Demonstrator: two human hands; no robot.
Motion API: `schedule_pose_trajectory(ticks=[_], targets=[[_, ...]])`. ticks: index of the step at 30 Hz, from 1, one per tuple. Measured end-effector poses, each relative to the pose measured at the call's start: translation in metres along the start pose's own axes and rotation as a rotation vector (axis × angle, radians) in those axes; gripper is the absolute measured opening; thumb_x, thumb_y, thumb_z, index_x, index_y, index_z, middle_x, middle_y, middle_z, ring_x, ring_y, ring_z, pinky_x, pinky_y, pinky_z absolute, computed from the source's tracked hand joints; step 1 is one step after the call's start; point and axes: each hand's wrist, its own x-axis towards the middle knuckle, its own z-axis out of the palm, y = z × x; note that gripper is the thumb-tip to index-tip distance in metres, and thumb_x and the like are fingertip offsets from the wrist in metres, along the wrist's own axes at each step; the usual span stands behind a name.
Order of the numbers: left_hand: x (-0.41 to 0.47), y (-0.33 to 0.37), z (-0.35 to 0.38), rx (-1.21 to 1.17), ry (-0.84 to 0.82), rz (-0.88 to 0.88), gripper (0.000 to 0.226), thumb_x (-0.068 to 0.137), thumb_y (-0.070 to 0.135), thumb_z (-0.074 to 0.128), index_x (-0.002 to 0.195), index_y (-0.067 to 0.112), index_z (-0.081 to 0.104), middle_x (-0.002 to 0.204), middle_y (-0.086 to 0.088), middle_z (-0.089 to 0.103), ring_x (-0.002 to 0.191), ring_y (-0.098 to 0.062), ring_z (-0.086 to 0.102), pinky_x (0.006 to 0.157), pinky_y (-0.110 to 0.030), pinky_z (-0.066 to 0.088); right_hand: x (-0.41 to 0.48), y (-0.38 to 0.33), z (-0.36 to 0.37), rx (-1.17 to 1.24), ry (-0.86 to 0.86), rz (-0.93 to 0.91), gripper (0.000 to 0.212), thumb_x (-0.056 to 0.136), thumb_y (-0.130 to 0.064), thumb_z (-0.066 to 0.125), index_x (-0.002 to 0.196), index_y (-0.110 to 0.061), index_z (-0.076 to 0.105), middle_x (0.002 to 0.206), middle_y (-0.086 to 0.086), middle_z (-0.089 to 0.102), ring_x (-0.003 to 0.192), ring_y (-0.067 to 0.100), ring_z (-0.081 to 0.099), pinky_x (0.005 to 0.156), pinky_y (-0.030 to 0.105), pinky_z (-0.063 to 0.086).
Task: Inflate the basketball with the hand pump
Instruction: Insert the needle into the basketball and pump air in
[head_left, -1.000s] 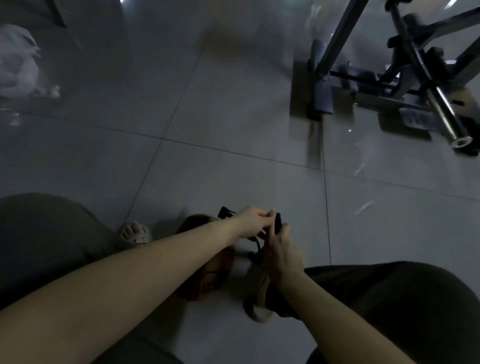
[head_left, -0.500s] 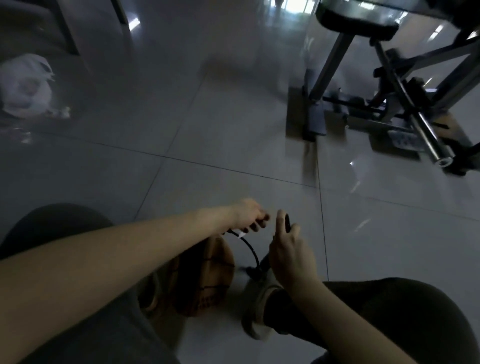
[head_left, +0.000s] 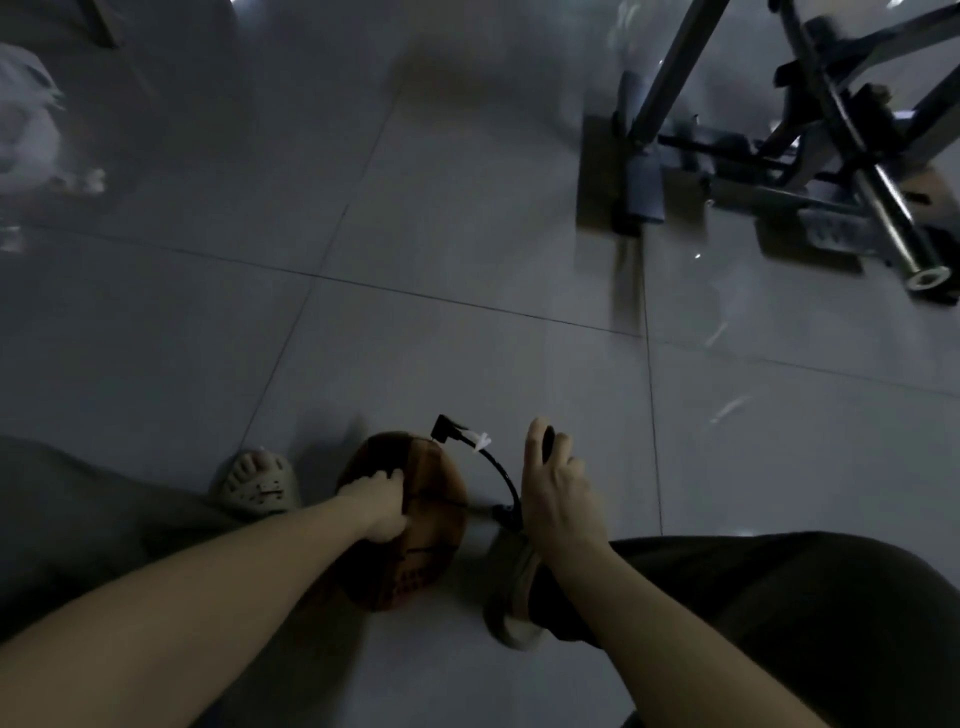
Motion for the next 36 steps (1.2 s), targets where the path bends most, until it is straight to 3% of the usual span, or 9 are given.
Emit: schedule_pose_trajectory(ticks=[3,6,12,15,17,20,28,31,36], targets=[[0.001,0.001,0.012,-0.051,-0.024,0.012,0.093,0.096,0.043,0.056,0.160,0.011,-0.003,0.157,-0.015,0.029,0.129,-0.034,0.049,0.101,-0.042,0.048,-0.004,-0.007,-0.033,0.038,0.020,-0.012,0.081,0.094,-0.009,0.055,0.155,-0.011,0.002,0.133,0.020,0.032,0.083,0.023,0.052,0.064,0.030,0.050],[-0.001,0.007,0.007,-0.252,0.071,0.056,0.066,0.097,0.036,0.056,0.150,0.007,0.030,0.126,-0.009,0.057,0.108,-0.026,0.061,0.092,-0.040,0.052,0.001,-0.004,-0.086,-0.004,0.175,0.021,0.064,0.096,-0.009,0.049,0.152,-0.007,0.017,0.129,0.022,0.036,0.065,0.023,0.045,0.055,0.030,0.039],[-0.010,0.021,0.024,-0.146,0.260,0.075,0.085,0.099,0.015,0.051,0.157,0.003,-0.009,0.127,-0.016,0.060,0.099,-0.029,0.064,0.084,-0.041,0.054,-0.016,-0.003,-0.106,0.070,0.251,0.102,0.061,0.094,-0.012,0.049,0.147,-0.009,0.022,0.123,0.021,0.041,0.050,0.015,0.033,0.041,0.023,0.020],[0.001,0.021,0.020,-0.172,0.270,0.073,0.081,0.101,0.019,0.048,0.157,0.002,-0.007,0.127,-0.014,0.060,0.099,-0.028,0.063,0.082,-0.040,0.052,-0.027,-0.011,-0.063,0.137,0.157,0.108,0.069,0.095,-0.016,0.051,0.151,-0.014,0.011,0.124,0.017,0.041,0.054,0.014,0.041,0.042,0.023,0.034],[0.010,0.021,0.015,-0.288,0.216,0.010,0.073,0.100,0.027,0.052,0.158,0.006,0.012,0.125,-0.012,0.060,0.098,-0.027,0.062,0.080,-0.038,0.053,-0.022,-0.008,-0.045,0.162,0.134,0.131,0.072,0.095,-0.016,0.052,0.152,-0.015,0.008,0.122,0.017,0.040,0.056,0.018,0.047,0.044,0.030,0.047],[0.019,0.018,0.008,-0.374,0.220,-0.048,0.026,0.101,0.034,0.053,0.118,0.014,0.056,0.109,-0.006,0.063,0.089,-0.023,0.061,0.081,-0.040,0.055,-0.010,-0.007,-0.030,0.172,0.107,0.176,0.073,0.094,-0.013,0.050,0.151,-0.014,0.005,0.120,0.017,0.040,0.059,0.022,0.050,0.048,0.036,0.054],[0.015,0.033,-0.011,-0.264,0.336,-0.060,0.019,0.096,0.011,0.055,0.078,0.017,0.052,0.080,-0.004,0.059,0.069,-0.021,0.059,0.057,-0.033,0.049,-0.002,-0.002,-0.011,0.152,-0.030,0.123,0.075,0.097,-0.014,0.049,0.152,-0.017,-0.001,0.126,0.017,0.038,0.061,0.022,0.048,0.052,0.030,0.041],[0.011,0.039,-0.041,-0.176,0.458,0.035,0.010,0.097,0.010,0.049,0.088,0.013,0.053,0.089,-0.008,0.063,0.074,-0.024,0.061,0.060,-0.034,0.048,-0.004,0.000,-0.039,0.135,-0.023,0.010,0.078,0.098,-0.014,0.050,0.156,-0.017,-0.002,0.130,0.017,0.037,0.061,0.019,0.047,0.051,0.028,0.040],[0.022,0.047,-0.068,0.041,0.578,0.200,0.019,0.101,0.008,0.038,0.105,0.009,0.056,0.099,-0.010,0.068,0.080,-0.026,0.064,0.060,-0.032,0.043,-0.008,0.011,-0.104,-0.063,0.253,-0.078,0.072,0.097,-0.024,0.058,0.153,-0.006,0.016,0.124,0.013,0.048,0.057,0.017,0.048,0.047,0.026,0.031]])
